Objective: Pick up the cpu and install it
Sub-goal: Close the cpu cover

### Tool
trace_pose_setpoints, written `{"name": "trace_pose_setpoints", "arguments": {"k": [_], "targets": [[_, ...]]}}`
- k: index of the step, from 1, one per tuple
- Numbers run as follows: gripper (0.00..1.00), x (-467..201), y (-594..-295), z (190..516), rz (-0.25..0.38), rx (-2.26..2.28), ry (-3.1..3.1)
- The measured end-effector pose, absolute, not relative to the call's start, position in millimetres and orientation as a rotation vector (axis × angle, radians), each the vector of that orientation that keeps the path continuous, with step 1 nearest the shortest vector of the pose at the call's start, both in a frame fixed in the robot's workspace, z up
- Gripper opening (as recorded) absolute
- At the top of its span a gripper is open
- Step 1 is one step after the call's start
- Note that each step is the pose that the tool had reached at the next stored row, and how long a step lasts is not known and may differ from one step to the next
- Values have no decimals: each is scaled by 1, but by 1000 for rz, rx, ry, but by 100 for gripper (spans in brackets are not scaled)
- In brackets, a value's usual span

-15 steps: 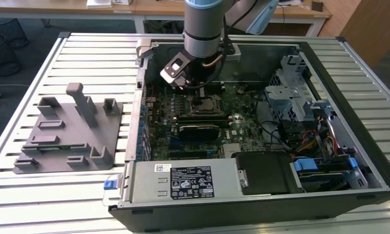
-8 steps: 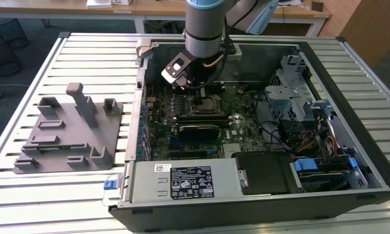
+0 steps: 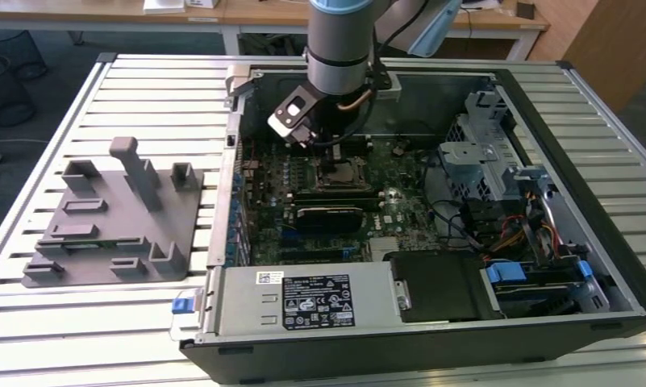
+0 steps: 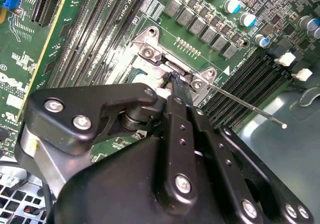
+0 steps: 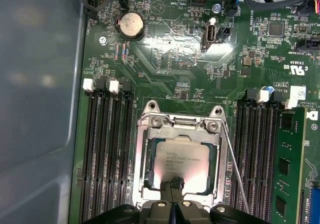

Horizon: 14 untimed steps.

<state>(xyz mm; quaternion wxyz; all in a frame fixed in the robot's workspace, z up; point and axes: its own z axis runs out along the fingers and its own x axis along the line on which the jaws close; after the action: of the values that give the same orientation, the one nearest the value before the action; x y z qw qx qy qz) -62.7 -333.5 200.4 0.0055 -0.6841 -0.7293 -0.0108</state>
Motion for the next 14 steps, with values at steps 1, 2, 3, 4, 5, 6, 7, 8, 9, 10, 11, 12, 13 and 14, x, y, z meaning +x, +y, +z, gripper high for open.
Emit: {"name": "trace_pose_setpoints", "arguments": {"k": [1,2,3,4,5,6,7,8,9,10,11,12,13,14], "targets": [[11,-62,-333,200,-34,-2141,-2283],[11,-62,-333,200,-34,-2141,-2283],[11,-61,-333,199,-33,-2142,-2283],[11,-61,-333,199,-33,-2142,-2283],[11,-61,-333,199,-32,-2142,-2283],[11,-61,-333,199,-33,-2142,-2283],[11,-61,-333,199,-33,-2142,-2283],[11,-61,-333,199,-33,-2141,-2283],[11,-61,-333,199,-34,-2141,-2283],[11,-61,-333,200,-35,-2141,-2283],[11,-61,-333,201,-34,-2141,-2283],[11,-61,-333,203,-34,-2141,-2283],[11,-61,-333,204,-34,-2141,-2283],[11,-61,-333,205,-33,-2141,-2283]]}}
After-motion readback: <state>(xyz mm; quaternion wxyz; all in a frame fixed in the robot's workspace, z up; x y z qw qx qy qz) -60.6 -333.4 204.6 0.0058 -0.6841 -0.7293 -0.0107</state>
